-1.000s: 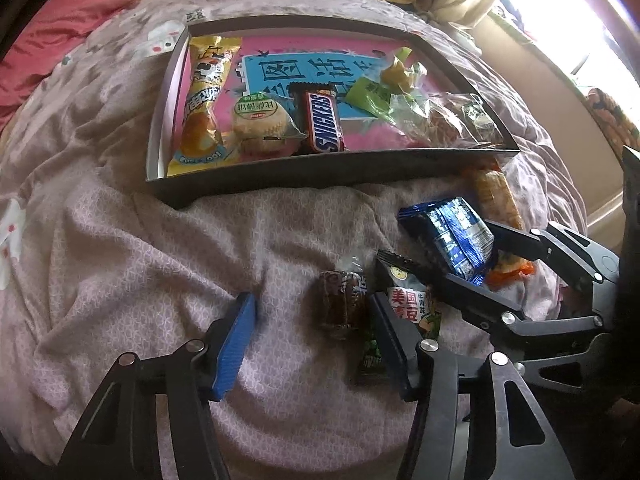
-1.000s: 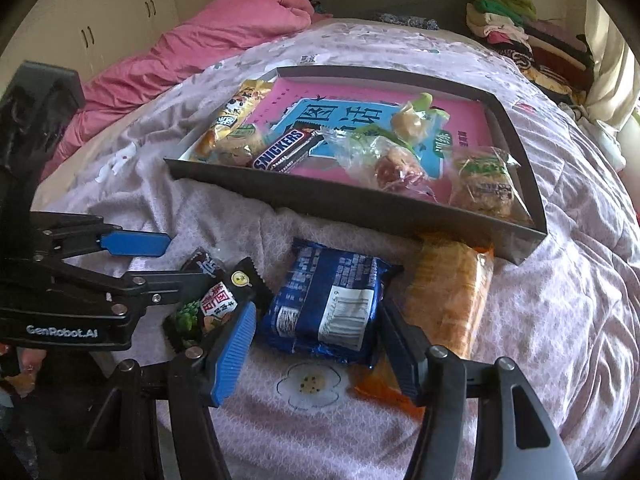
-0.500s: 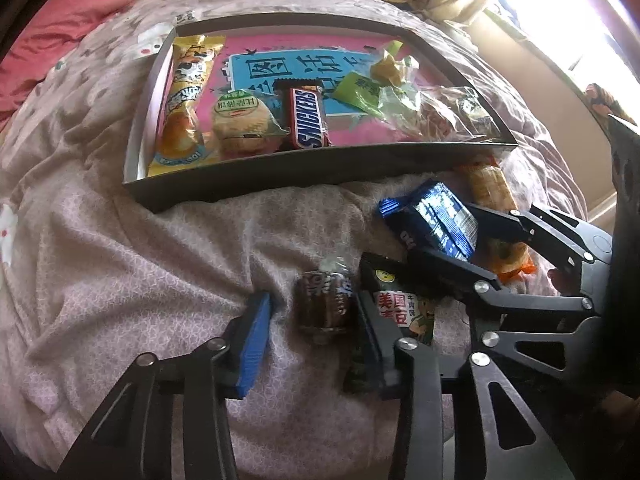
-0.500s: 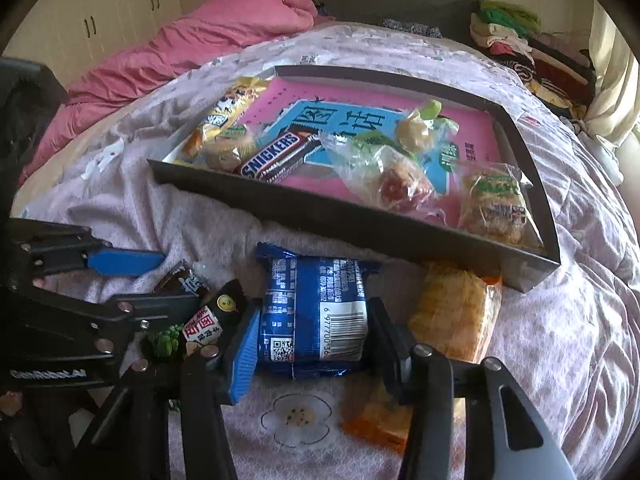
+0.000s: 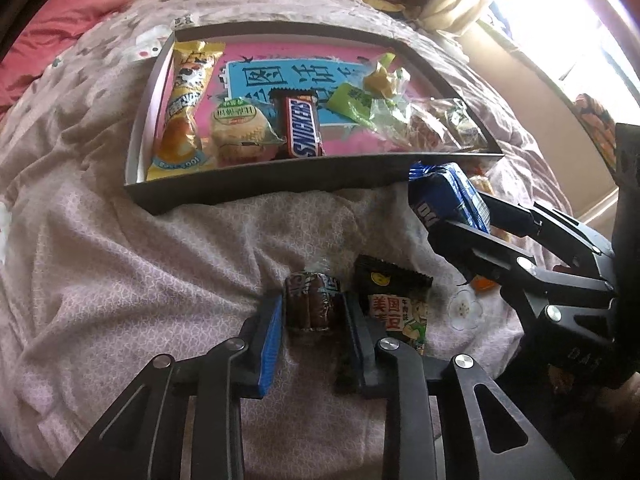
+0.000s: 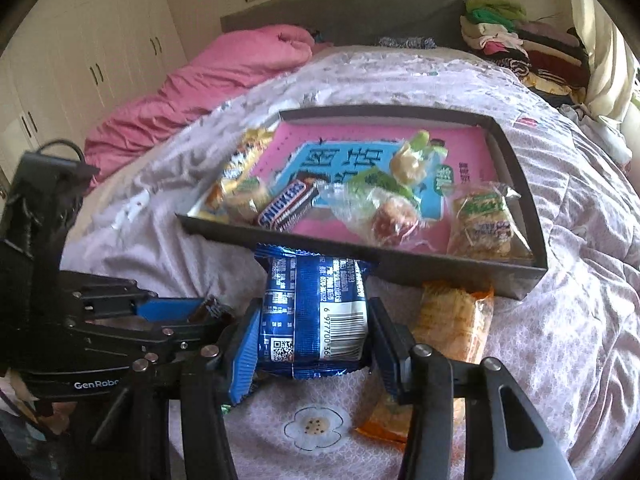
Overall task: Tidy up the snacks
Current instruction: 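Grasp the small brown packet with left tool while right grasps the blue Oreo pack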
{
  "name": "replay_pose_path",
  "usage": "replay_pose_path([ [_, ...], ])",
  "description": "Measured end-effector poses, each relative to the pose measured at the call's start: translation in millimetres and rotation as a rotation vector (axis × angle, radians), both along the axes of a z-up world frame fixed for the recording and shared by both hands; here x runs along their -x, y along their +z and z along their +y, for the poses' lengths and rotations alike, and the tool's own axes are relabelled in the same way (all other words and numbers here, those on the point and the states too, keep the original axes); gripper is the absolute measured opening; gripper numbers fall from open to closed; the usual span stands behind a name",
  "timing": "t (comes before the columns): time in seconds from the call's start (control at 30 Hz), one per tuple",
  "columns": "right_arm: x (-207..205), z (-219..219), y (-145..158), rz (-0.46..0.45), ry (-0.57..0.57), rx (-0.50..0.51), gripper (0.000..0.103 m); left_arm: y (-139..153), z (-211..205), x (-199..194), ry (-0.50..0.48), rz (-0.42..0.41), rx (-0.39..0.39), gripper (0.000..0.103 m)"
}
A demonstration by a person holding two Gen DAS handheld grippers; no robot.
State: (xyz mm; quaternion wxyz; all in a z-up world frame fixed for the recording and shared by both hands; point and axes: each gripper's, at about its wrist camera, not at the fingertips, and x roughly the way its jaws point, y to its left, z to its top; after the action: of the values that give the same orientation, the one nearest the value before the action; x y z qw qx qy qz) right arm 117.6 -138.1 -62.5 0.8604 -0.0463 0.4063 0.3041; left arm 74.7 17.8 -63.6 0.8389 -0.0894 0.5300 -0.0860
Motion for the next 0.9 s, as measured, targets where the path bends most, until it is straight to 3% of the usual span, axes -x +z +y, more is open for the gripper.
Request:
replay_pose_path([
  [0.33, -0.3, -7.9, 9.6, -0.004, -0.016, -0.060, 0.051, 20.6, 5.8, 4.4, 0.015, -0.041, 0.026, 0.029],
  [0.9, -1.0, -15.8, 15.2, -0.007, -0.028, -0.089, 0.051, 38.8, 9.0, 15.9, 0.022, -0.040, 0.061, 0.029],
])
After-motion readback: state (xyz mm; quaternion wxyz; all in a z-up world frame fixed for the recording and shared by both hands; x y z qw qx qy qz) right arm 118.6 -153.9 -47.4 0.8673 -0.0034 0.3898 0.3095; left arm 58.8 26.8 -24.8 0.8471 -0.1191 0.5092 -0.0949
